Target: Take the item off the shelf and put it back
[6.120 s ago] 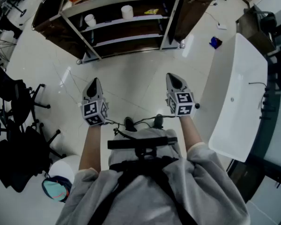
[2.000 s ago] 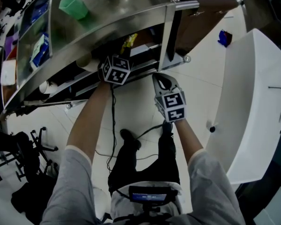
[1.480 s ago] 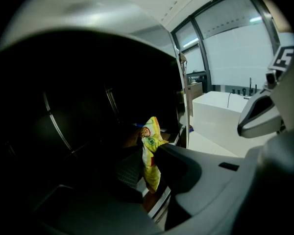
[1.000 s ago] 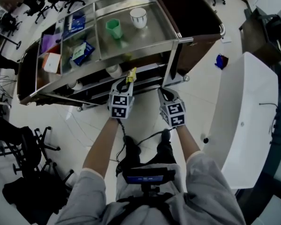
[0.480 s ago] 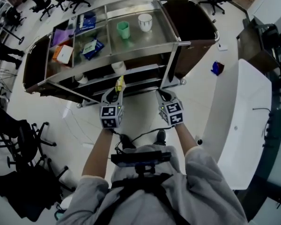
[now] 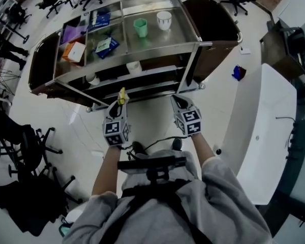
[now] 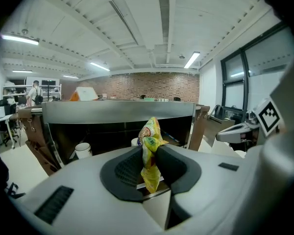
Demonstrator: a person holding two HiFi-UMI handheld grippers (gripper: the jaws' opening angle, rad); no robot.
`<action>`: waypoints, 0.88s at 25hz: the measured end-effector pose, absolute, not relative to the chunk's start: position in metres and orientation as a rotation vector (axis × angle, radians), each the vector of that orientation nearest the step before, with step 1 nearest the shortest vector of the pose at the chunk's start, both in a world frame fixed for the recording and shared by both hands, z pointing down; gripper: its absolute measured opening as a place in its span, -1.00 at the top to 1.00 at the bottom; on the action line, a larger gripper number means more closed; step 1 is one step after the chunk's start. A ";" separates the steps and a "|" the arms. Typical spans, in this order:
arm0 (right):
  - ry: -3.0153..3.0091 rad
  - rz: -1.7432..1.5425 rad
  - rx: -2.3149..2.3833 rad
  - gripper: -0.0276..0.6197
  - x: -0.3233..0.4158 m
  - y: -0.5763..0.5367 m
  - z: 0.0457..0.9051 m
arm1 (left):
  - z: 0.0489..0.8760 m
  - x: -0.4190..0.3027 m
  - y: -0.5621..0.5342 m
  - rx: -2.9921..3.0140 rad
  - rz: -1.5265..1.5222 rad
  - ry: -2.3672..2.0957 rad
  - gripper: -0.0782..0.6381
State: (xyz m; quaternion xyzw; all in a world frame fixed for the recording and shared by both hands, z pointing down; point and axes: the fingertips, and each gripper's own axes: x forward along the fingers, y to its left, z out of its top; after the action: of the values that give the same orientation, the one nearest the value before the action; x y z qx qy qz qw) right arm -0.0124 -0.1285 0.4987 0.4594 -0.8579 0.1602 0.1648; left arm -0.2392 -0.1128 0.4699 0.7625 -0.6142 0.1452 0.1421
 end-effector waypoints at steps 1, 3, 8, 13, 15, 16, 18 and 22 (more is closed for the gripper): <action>-2.443 0.458 1.306 0.89 -0.014 -0.128 0.499 | 0.471 -0.242 -0.111 2.195 0.423 -1.778 0.54; -2.441 0.460 1.301 0.89 -0.015 -0.128 0.500 | 0.473 -0.245 -0.108 2.191 0.436 -1.784 0.55; -2.438 0.462 1.302 0.89 -0.014 -0.131 0.501 | 0.476 -0.239 -0.106 2.202 0.439 -1.773 0.55; -2.435 0.469 1.310 0.89 -0.010 -0.134 0.503 | 0.479 -0.229 -0.107 2.237 0.495 -1.749 0.55; -2.434 0.469 1.317 0.89 -0.009 -0.135 0.504 | 0.480 -0.225 -0.110 2.248 0.513 -1.735 0.55; -2.432 0.471 1.321 0.89 -0.009 -0.136 0.505 | 0.480 -0.223 -0.113 2.254 0.524 -1.728 0.55; -2.425 0.477 1.325 0.89 -0.008 -0.138 0.506 | 0.480 -0.218 -0.118 2.272 0.555 -1.712 0.55; -2.431 0.474 1.328 0.89 -0.010 -0.148 0.502 | 0.490 -0.203 -0.139 2.331 0.631 -1.670 0.55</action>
State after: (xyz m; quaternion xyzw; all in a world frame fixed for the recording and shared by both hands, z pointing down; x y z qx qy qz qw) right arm -0.0101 -0.1478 0.5022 0.4660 -0.8533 0.1663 0.1648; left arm -0.2027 -0.1387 0.4902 0.7896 -0.5659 0.2138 0.1026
